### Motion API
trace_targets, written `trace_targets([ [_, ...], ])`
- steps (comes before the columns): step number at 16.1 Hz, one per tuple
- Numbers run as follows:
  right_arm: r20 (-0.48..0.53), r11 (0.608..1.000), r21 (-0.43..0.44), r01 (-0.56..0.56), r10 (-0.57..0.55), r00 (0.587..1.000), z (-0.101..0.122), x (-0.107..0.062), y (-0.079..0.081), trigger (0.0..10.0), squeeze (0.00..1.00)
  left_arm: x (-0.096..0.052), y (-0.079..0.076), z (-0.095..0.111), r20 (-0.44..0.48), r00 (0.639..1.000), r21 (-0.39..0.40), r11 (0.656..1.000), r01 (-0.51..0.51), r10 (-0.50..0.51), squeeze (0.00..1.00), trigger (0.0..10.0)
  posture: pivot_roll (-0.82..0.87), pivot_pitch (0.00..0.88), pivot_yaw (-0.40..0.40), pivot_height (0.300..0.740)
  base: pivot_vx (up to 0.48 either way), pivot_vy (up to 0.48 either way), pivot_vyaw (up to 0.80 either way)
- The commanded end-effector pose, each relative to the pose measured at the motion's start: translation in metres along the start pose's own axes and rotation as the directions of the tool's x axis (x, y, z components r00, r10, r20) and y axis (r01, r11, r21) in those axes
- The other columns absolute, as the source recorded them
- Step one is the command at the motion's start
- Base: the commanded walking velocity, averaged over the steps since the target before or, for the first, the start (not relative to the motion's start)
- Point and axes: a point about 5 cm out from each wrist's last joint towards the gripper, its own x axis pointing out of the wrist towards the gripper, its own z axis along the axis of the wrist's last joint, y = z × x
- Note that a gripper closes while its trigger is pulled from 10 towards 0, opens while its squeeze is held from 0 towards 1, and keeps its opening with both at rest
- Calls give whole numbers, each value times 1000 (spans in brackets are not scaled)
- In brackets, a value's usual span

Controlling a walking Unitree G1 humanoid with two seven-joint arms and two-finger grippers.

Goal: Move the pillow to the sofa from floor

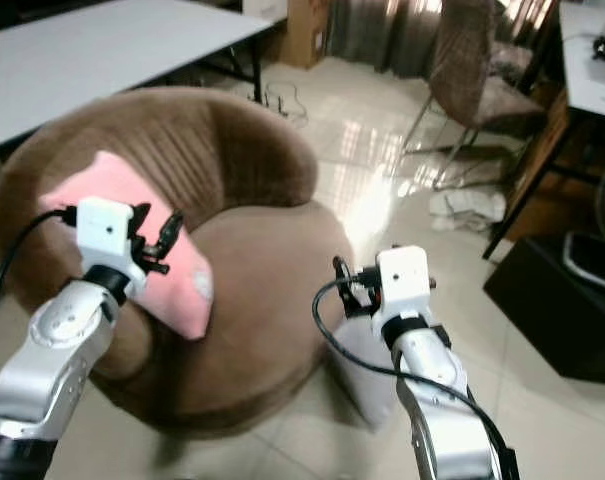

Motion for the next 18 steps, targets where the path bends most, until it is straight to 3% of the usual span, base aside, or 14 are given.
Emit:
trace_targets([
  [1,-29,999,-21,25,-26,999,-5,0,-8,10000,0,4,-4,1,-7,1000,9,1000,5,-5,0,10000,-72,0,26,740,0,-480,800],
  [18,-28,999,-42,18,-20,999,-9,-1,-5,10000,0,6,-3,-1,-14,1000,38,999,2,-1,0,10000,-75,0,40,740,0,-480,753],
])
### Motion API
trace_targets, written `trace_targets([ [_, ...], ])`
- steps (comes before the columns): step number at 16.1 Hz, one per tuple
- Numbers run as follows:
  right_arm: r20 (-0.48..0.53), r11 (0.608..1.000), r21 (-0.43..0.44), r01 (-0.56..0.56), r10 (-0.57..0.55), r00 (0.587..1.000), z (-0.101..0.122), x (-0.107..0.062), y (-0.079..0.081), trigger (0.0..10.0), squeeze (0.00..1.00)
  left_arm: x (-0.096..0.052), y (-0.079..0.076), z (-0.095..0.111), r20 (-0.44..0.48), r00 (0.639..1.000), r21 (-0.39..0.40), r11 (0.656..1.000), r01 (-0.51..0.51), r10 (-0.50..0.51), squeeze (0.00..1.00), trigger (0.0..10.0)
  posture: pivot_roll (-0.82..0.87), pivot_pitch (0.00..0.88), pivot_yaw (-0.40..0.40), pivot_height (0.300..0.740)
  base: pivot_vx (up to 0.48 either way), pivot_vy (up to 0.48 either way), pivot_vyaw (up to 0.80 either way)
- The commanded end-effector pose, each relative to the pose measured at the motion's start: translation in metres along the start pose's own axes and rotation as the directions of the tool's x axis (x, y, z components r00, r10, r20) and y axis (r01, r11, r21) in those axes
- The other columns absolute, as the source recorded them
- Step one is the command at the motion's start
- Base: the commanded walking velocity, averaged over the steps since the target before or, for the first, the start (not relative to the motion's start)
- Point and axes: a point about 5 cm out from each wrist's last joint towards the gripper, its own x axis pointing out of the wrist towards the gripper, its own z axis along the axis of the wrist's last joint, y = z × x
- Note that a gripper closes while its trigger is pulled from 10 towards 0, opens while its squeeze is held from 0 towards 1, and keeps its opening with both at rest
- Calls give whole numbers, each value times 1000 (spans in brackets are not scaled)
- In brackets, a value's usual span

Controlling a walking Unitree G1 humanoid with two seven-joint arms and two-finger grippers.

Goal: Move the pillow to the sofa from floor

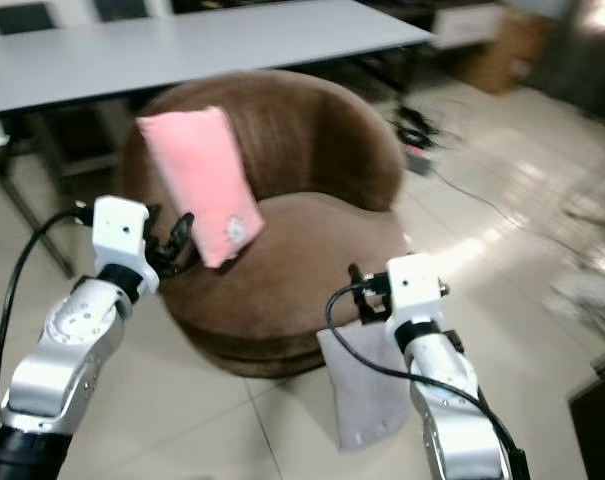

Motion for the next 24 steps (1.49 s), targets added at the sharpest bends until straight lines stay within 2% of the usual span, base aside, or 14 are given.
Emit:
trace_targets([
  [1,6,1000,5,-11,11,1000,1,-1,4,10000,0,-1,4,-2,-13,1000,12,1000,-11,11,0,10000,-75,0,40,740,0,-480,0],
  [3,7,1000,-3,-21,21,1000,1,-1,5,10000,0,-1,4,-2,-13,1000,13,1000,-10,10,0,10000,-74,0,40,740,0,-480,0],
  [6,13,999,-11,-52,52,999,2,0,9,10000,0,-1,3,-3,-12,1000,15,1000,-8,8,0,10000,-74,0,40,740,0,-480,731],
  [10,14,994,-20,-111,111,994,1,-2,17,10000,0,-6,11,-6,-24,999,6,999,-35,36,0,10000,-70,0,37,740,0,-480,800],
  [24,25,990,-25,-137,137,990,1,-1,18,10000,0,-9,12,-7,-16,999,13,999,-39,40,0,10000,-67,0,38,740,0,-480,800],
])
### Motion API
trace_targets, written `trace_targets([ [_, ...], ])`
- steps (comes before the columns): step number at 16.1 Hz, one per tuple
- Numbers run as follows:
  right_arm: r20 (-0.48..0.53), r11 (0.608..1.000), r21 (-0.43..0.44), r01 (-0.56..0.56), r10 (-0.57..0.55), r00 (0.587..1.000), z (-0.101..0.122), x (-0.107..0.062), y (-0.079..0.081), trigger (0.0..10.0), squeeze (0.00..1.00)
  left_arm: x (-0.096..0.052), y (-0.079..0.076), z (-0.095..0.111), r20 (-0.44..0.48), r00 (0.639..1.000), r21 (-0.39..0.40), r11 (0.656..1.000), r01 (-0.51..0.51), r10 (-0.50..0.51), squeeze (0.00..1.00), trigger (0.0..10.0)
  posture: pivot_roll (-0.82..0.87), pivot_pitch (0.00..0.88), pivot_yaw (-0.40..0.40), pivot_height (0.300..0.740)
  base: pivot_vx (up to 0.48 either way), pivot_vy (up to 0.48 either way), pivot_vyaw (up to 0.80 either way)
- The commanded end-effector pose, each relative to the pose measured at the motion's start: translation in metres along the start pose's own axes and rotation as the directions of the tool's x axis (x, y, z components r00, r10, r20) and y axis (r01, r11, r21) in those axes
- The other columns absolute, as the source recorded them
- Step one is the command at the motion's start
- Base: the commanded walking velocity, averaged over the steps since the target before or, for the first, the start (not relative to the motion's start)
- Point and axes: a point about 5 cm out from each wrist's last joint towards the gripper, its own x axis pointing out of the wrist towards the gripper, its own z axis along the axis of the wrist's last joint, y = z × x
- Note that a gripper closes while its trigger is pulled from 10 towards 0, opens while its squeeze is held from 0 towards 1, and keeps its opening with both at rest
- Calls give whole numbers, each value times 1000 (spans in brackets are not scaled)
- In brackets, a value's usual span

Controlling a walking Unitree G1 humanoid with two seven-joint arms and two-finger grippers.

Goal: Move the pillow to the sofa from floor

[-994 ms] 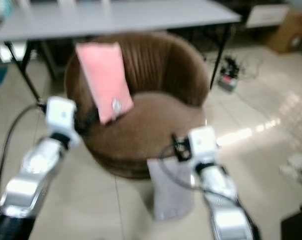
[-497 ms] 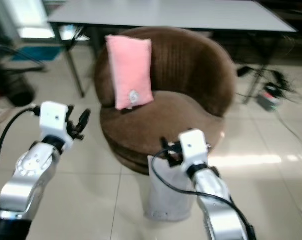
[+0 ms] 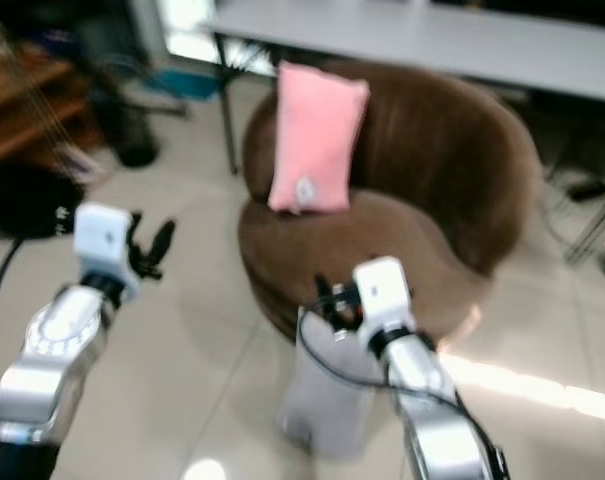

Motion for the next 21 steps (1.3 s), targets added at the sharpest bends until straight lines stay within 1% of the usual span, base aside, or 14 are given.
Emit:
trace_targets([
  [1,10,1000,-11,18,-18,1000,1,-2,-6,10000,0,2,-4,4,18,1000,1,1000,15,-15,0,10000,-67,0,38,740,0,-480,800],
  [9,18,1000,-7,14,-14,1000,2,-1,-6,10000,0,2,-1,7,47,999,2,1000,-2,1,0,10000,-65,0,37,740,0,-480,800],
  [12,20,1000,-7,14,-14,1000,2,-1,-6,10000,0,0,0,9,82,996,-1,1000,-18,18,0,10000,-65,0,36,740,0,-480,800],
  [13,21,1000,-6,15,-15,1000,2,-1,-6,10000,0,-2,0,11,111,994,11,1000,-17,16,0,10000,-65,0,36,740,0,-480,800],
  [14,21,1000,-6,17,-17,1000,2,-1,-6,10000,0,-3,0,13,135,991,20,1000,-15,12,0,10000,-64,0,36,740,0,0,800],
  [15,18,999,-7,33,-33,999,1,-1,-8,10000,0,-5,-2,14,156,988,13,1000,-15,12,0,10000,-64,0,35,740,0,0,800],
  [16,1,997,1,76,-76,997,-2,-1,-12,10000,0,-6,-3,16,176,984,13,1000,-11,9,0,10000,-63,0,32,740,0,0,0],
  [17,-10,996,4,94,-94,996,-3,0,-14,10000,0,-6,-4,17,198,980,25,1000,1,-6,0,10000,-61,0,30,740,0,0,0],
  [19,-7,995,4,95,-95,995,-3,0,-15,10000,0,-6,-5,18,207,978,16,1000,6,-9,0,10000,-61,0,30,740,0,0,0],
  [21,-2,995,9,97,-97,995,-3,0,-15,10000,0,-7,-4,18,214,977,6,1000,9,-10,0,10000,-63,0,30,740,345,0,0],
])
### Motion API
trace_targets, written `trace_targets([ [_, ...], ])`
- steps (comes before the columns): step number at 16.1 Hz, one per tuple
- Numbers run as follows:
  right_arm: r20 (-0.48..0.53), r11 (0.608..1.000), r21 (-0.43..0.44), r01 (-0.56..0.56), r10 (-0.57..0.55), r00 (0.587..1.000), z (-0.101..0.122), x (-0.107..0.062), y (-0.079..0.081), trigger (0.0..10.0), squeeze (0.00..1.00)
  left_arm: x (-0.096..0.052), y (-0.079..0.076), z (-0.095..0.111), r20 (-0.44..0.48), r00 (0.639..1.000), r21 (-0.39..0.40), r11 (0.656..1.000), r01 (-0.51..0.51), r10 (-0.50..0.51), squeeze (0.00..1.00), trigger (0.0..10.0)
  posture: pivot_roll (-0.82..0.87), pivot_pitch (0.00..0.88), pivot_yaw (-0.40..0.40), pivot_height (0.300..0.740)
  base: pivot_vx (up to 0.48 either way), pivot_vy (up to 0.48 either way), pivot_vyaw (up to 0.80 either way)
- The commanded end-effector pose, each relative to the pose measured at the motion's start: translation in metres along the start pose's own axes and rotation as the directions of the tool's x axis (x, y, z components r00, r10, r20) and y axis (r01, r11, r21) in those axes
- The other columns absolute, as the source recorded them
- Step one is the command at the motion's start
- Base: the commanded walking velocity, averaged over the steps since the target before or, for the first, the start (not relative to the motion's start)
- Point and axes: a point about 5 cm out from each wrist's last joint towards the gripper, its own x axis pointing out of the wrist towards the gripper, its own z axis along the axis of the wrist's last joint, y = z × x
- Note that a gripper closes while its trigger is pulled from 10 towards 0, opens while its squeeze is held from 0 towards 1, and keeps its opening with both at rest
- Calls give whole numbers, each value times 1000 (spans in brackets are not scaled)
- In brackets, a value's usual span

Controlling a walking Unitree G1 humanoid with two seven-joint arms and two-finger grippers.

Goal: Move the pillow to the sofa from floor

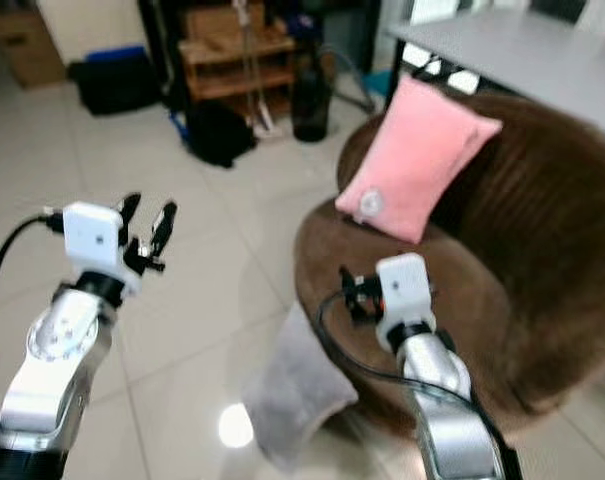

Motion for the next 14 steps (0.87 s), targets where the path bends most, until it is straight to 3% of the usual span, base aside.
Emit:
trace_targets([
  [1,10,1000,4,-4,4,1000,2,1,2,10000,0,-1,4,4,24,1000,0,1000,-7,7,0,10000,-63,0,31,740,360,0,0],
  [11,13,998,-40,-50,51,999,3,1,6,10000,0,-1,4,5,42,999,-14,1000,15,-14,0,10000,-64,0,32,740,397,0,0],
  [14,7,1000,-4,-30,30,1000,0,0,4,10000,0,-1,2,3,36,999,-28,999,20,-19,0,10000,-64,0,33,740,237,0,533],
])
